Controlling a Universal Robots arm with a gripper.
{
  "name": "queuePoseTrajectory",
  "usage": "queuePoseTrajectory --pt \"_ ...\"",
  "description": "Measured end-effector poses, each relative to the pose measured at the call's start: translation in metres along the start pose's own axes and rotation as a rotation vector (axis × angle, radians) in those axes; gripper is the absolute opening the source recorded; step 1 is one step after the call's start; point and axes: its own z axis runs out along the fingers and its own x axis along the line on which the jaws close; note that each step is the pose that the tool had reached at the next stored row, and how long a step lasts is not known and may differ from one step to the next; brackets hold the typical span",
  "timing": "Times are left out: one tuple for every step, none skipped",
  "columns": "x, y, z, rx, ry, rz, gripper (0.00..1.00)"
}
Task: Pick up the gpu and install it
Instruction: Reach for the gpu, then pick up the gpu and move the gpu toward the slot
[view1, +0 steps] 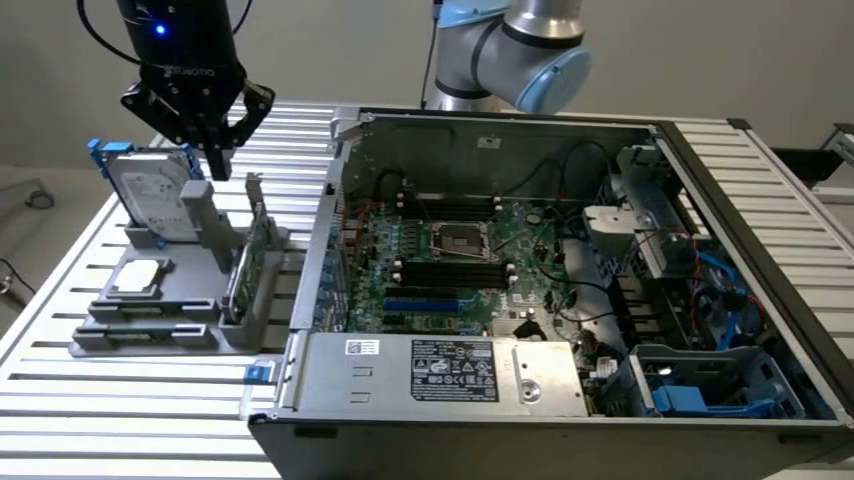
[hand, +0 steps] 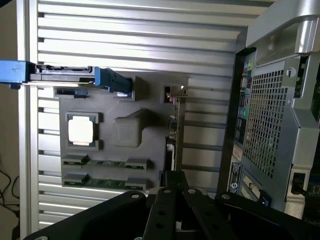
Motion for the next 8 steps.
queuePoseTrajectory --pt "0.0000 0.0000 0.0000 0.0000 0.0000 0.000 0.11" --pt "0.0000 0.0000 0.0000 0.0000 0.0000 0.000 0.11" --pt "0.0000 0.0000 0.0000 0.0000 0.0000 0.000 0.11" --pt "0.0000 0.0000 0.0000 0.0000 0.0000 0.000 0.11" --pt "0.0000 0.0000 0.0000 0.0000 0.0000 0.000 0.11" --pt "0.0000 0.0000 0.0000 0.0000 0.0000 0.000 0.11" --pt "0.0000 0.0000 0.0000 0.0000 0.0000 0.000 0.11" --pt "0.0000 0.0000 0.0000 0.0000 0.0000 0.000 0.11"
